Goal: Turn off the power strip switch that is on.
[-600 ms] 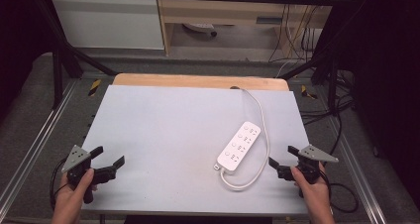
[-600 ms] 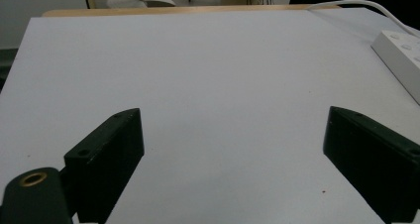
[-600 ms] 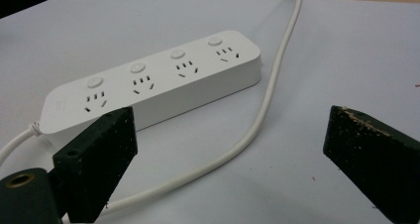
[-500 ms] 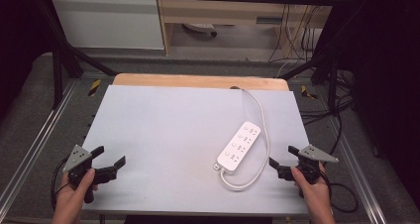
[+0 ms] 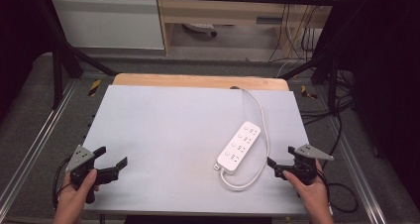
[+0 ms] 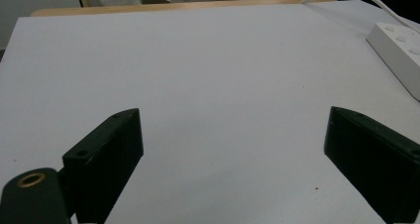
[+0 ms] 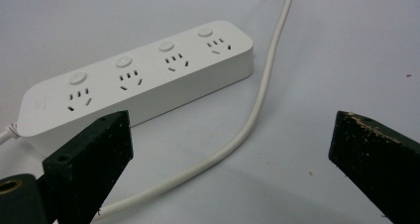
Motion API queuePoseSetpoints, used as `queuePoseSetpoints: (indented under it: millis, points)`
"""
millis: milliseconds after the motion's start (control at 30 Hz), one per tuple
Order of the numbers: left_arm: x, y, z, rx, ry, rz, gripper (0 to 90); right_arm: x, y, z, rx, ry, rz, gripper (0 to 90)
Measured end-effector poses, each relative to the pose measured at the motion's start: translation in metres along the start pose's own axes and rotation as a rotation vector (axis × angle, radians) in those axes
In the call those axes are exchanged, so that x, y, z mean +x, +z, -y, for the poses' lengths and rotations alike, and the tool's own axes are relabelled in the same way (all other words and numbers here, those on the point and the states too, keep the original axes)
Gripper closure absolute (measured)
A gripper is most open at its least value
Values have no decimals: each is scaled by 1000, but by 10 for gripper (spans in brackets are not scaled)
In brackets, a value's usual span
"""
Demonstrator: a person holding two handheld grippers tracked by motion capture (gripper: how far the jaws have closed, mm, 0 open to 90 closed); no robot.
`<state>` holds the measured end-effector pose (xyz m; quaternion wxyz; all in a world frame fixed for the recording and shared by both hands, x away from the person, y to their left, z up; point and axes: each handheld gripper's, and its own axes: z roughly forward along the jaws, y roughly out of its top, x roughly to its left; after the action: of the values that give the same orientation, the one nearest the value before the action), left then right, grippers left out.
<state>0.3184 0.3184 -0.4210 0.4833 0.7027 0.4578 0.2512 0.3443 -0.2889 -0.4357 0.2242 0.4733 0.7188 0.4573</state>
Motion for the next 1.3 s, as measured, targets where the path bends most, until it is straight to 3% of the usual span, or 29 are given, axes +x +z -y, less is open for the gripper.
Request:
queuePoseSetpoints:
  millis: [367,600,833,1033,1300]
  points:
    - [-1,0,-1,-1,4,11,60,2,-12,-6,-7,-11,-26,53]
    - [-2,1,0,12,7,13,60,9,-17,-27,-43,-23,-63,127]
    - [-4,2,0,22,7,8,60,12,-17,-42,-66,-21,-82,105]
    - [-4,3,0,24,12,11,60,11,-14,-52,-64,-16,-56,46]
    - [-5,4,1,32,17,12,60,17,-6,-71,-59,-61,-82,27]
